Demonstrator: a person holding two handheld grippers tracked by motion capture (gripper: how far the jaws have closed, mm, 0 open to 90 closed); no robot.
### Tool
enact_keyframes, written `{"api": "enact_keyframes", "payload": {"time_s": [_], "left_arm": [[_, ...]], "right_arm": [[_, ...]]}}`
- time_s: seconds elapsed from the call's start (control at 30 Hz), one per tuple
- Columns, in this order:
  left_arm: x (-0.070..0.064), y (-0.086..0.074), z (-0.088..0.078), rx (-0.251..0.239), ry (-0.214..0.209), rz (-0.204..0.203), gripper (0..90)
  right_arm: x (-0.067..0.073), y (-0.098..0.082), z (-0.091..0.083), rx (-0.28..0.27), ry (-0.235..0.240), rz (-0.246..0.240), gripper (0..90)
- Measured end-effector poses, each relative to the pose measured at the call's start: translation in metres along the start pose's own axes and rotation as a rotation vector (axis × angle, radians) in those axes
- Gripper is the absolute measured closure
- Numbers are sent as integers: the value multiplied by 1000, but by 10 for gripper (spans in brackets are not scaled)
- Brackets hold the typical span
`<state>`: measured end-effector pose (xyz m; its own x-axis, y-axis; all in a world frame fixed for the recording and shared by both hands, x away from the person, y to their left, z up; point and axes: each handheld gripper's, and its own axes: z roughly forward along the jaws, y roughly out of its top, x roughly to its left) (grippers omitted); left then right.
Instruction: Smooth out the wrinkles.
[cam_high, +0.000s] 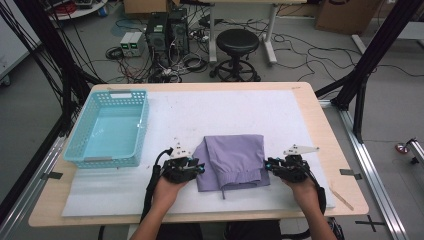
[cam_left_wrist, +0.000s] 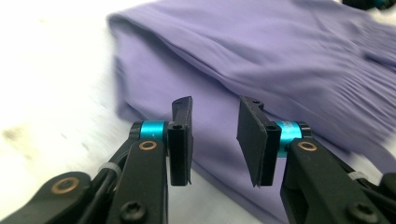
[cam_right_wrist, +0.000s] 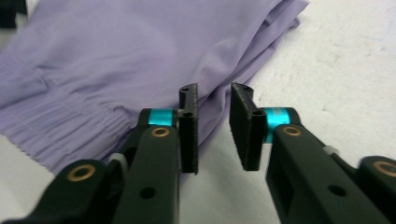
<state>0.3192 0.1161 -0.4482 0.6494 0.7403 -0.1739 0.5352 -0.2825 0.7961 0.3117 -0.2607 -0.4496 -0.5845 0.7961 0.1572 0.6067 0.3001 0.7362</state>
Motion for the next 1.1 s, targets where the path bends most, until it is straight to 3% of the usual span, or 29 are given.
{"api": "enact_keyframes", "payload": {"time_s": [0.13,0.3,0.4,0.5,0.57,0.6,0.7,0.77,0.83,0.87,0.9,0.97,1.0,1.1], "left_arm": [[10,10,12,-6,42,-27,686],[21,18,24,-12,100,-48,717],[25,19,32,20,112,-52,716],[26,18,35,20,118,-59,707],[26,19,35,18,161,-75,625],[28,19,35,14,164,-91,592],[29,19,35,12,171,-86,571],[29,19,35,12,170,-87,595],[27,19,36,18,139,-70,725],[26,19,36,21,128,-69,809],[25,19,37,21,132,-67,833],[30,19,35,17,106,-142,849],[32,19,35,14,100,-164,855],[33,20,35,17,107,-163,862]], "right_arm": [[3,-1,11,48,-28,-20,842],[4,1,9,78,-18,5,869],[3,3,4,80,-15,-17,809],[1,5,-4,0,-5,12,746],[1,6,-4,-27,-3,14,720],[2,7,-4,-26,-7,17,710],[2,7,2,-18,-23,16,632],[-1,9,8,-9,-47,38,594],[-2,9,14,7,-62,44,593],[-3,9,17,24,-72,35,604],[-3,9,20,36,-69,33,633],[-1,9,21,33,-92,1,770],[-2,10,22,38,-66,10,850],[2,12,23,54,-73,-8,898]]}}
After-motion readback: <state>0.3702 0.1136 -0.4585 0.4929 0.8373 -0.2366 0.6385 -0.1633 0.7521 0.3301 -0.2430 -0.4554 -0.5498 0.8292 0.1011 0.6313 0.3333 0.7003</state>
